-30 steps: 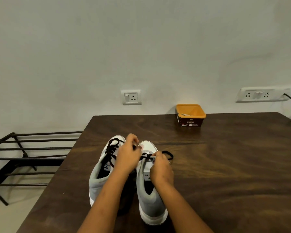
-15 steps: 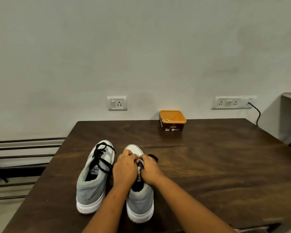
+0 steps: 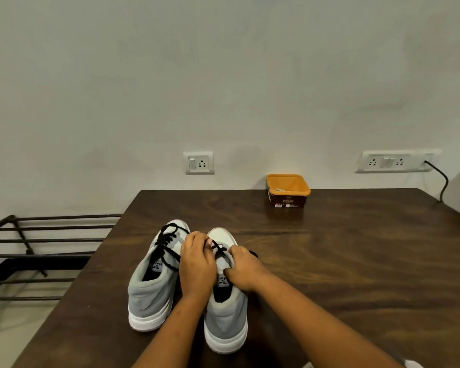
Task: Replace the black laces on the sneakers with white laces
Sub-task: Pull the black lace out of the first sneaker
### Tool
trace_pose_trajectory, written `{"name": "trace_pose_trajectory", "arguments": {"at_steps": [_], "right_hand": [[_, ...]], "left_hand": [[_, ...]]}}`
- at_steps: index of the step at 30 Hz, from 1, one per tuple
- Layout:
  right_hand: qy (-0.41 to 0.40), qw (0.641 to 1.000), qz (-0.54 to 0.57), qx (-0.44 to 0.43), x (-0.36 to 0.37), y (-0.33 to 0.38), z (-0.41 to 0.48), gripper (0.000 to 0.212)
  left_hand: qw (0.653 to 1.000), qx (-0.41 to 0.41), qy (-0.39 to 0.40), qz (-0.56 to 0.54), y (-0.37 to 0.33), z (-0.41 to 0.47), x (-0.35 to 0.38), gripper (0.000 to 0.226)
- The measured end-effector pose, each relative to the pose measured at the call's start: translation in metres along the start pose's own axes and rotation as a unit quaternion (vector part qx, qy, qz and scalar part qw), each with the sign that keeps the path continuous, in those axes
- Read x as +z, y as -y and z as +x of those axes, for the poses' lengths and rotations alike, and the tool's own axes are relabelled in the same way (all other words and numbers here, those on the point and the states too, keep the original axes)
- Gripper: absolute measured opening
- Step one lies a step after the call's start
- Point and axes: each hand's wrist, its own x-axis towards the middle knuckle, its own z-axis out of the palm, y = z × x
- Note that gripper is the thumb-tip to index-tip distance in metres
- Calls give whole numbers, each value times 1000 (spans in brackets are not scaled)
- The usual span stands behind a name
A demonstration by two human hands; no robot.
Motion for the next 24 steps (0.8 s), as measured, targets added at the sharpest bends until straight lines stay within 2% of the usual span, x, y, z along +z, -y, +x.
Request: {"name": "trace_pose_trajectory", "arguments": {"at_steps": [3, 6, 8, 11, 14, 20, 24], "right_hand": [[-12, 1000, 12, -1, 2, -1, -3, 39], [6, 1000, 23, 3, 0, 0, -8, 47], [35, 999, 22, 5, -6, 0, -10, 56], [78, 997, -3, 18, -18, 0, -11, 65], [110, 993, -26, 23, -29, 4, -13, 64], [102, 992, -57, 40, -28, 13, -7, 43], [77, 996, -49, 24, -31, 17, 1, 40]], "left_hand": [[998, 3, 47, 41, -2, 1, -2, 16], [984, 15, 112, 140, -8, 6, -6, 12], [960, 47, 160, 223, -17, 10, -11, 12], [907, 131, 237, 323, -23, 15, -18, 27], [862, 176, 269, 392, -24, 14, -19, 24], [869, 158, 259, 391, -14, 13, -12, 22], [869, 143, 262, 394, -14, 15, -7, 22]]}}
